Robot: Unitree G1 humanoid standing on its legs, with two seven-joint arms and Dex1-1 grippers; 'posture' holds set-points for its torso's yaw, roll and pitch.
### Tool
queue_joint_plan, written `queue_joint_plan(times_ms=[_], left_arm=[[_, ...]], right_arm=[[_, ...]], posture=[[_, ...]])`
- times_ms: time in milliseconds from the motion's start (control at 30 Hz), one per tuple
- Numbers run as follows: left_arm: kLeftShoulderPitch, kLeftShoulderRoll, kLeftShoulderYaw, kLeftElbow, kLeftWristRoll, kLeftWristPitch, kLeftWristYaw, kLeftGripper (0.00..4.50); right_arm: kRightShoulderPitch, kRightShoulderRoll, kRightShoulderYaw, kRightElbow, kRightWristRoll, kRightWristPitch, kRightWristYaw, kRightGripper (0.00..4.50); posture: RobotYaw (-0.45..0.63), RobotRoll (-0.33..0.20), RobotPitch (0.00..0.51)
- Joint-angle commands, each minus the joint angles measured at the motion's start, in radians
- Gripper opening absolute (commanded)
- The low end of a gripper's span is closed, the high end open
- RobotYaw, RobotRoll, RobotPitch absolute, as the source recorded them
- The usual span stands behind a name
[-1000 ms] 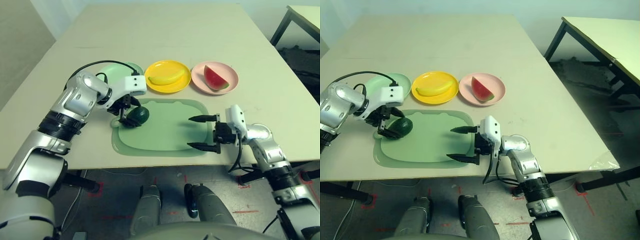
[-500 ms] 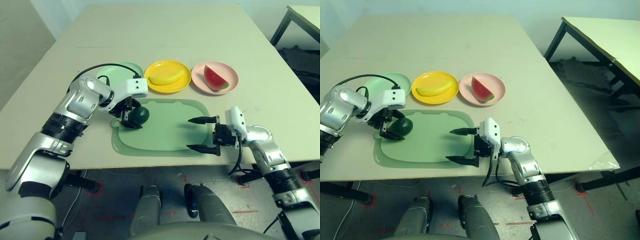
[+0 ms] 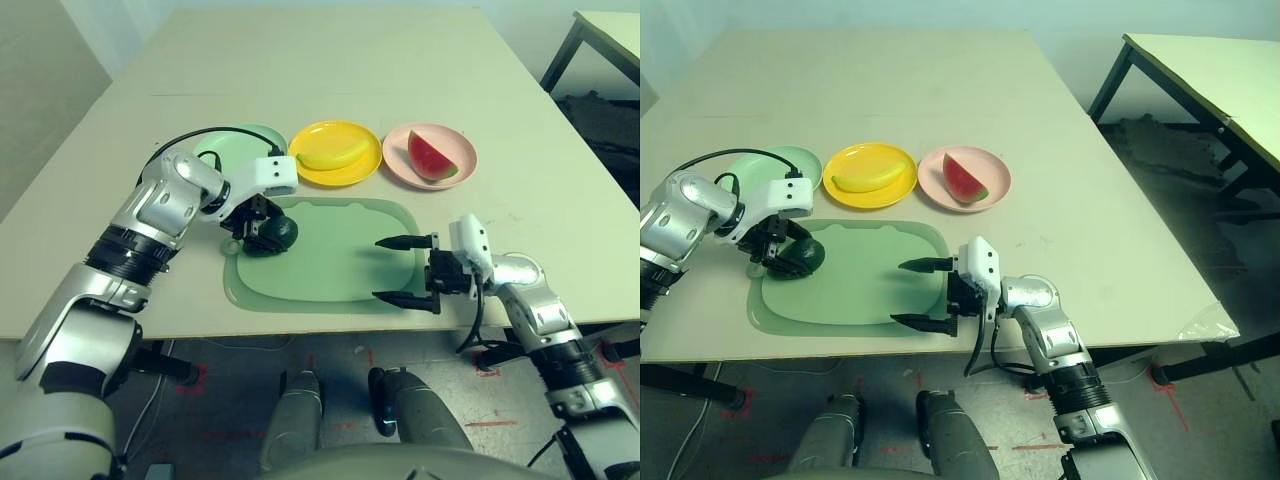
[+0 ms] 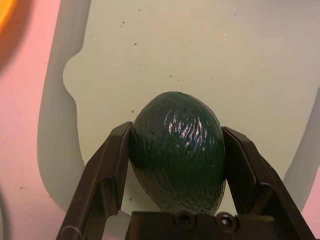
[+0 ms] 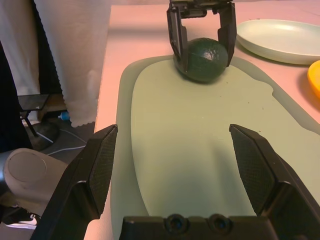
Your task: Place the fruits into color-matched plates.
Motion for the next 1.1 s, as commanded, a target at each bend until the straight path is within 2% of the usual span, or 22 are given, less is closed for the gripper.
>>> queue_joint_plan(times_ms=[33, 200, 267, 367, 433, 600, 733, 833, 1100], left_arm=[[-0.017, 0.008, 0.003, 0.019, 0.009, -0.004, -0.015, 3.08], [-0.117, 0.001, 0.035, 0.127, 0.02, -0.063, 0.008, 3.08], [-0.175, 0.002, 0.042, 0.214, 0.036, -0.114, 0.03, 3.08], [-0.257, 0.004, 0.051, 0.373, 0.071, -0.222, 0.078, 3.08], [-0.317, 0.012, 0.049, 0.495, 0.113, -0.323, 0.137, 3.08], [-0.431, 0.003, 0.038, 0.792, 0.219, -0.54, 0.344, 3.08], [-0.453, -0.02, 0.021, 0.922, 0.29, -0.659, 0.493, 3.08], [-0.452, -0.045, 0.033, 0.981, 0.308, -0.692, 0.578, 3.08], [-0.402, -0.087, 0.021, 1.034, 0.371, -0.763, 0.729, 3.08]], right_arm=[[-0.002, -0.002, 0.001, -0.016, 0.005, 0.006, -0.006, 4.5], [-0.007, 0.021, -0.011, -0.02, 0.023, 0.019, -0.038, 4.5], [-0.011, 0.046, -0.036, -0.019, 0.032, 0.039, -0.102, 4.5], [-0.008, 0.09, -0.087, -0.043, 0.057, 0.092, -0.222, 4.5], [0.013, 0.102, -0.1, -0.057, 0.034, 0.086, -0.283, 4.5], [0.061, 0.146, -0.11, -0.097, 0.0, 0.072, -0.422, 4.5], [0.092, 0.169, -0.103, -0.155, -0.004, 0.075, -0.475, 4.5], [0.109, 0.158, -0.104, -0.204, 0.002, 0.092, -0.487, 4.5], [0.14, 0.101, -0.128, -0.252, 0.02, 0.13, -0.495, 4.5]], posture=[[-0.08, 0.0, 0.139], [-0.07, 0.0, 0.141], [-0.06, 0.0, 0.14], [-0.06, 0.0, 0.14], [-0.06, 0.0, 0.14], [-0.07, 0.0, 0.146], [-0.1, 0.0, 0.155], [-0.11, 0.0, 0.163], [-0.14, 0.0, 0.182]])
